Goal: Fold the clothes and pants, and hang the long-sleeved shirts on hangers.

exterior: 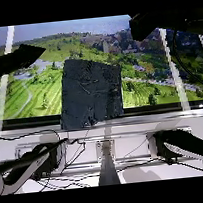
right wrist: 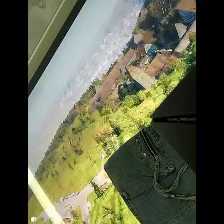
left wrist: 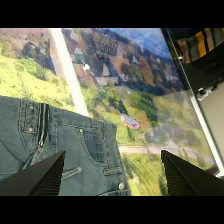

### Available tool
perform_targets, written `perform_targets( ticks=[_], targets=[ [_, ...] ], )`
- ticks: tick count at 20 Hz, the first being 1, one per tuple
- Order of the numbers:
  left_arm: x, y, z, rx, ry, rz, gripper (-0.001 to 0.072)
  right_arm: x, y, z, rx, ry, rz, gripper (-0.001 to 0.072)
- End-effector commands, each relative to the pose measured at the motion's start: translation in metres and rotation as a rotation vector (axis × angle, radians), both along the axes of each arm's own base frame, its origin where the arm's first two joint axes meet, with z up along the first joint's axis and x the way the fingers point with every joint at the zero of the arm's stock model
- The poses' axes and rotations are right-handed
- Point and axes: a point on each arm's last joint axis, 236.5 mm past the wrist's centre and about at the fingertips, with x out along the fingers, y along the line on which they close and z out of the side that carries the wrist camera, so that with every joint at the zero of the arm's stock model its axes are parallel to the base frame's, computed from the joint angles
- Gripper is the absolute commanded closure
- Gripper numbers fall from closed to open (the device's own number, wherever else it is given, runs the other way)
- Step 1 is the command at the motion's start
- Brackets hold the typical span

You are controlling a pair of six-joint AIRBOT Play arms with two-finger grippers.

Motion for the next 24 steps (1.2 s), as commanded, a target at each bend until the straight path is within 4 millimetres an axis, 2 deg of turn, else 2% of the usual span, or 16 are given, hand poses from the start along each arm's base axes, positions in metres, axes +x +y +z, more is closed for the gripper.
perform_targets(
  ticks=[1,19,20,21,22,23,24],
  targets=[
    [0.0,0.0,0.0,0.001,-0.001,0.0,0.0024,0.0,0.0,0.0,0.001,0.0,0.0,0.067],
    [0.0,0.0,0.0,0.0,-0.001,0.0,0.0024,0.0,0.0,0.001,0.002,0.0,0.001,0.067],
    [0.0,0.0,0.0,0.0,-0.001,0.0,0.0024,0.0,0.002,0.003,0.011,-0.008,0.004,0.067],
    [0.0,0.0,0.001,-0.004,0.0,0.0,0.0024,0.007,0.003,0.014,0.03,-0.06,-0.003,0.066],
    [0.0,-0.001,0.002,-0.018,0.008,0.004,0.0024,0.016,-0.004,0.02,0.029,-0.095,-0.031,0.0662],
    [0.001,-0.001,0.003,-0.022,0.009,0.009,0.0024,0.022,-0.012,0.016,0.016,-0.091,-0.055,0.0662],
    [0.001,-0.001,0.002,-0.021,0.009,0.009,0.0024,0.029,-0.029,0.004,-0.024,-0.056,-0.1,0.067]
  ],
)
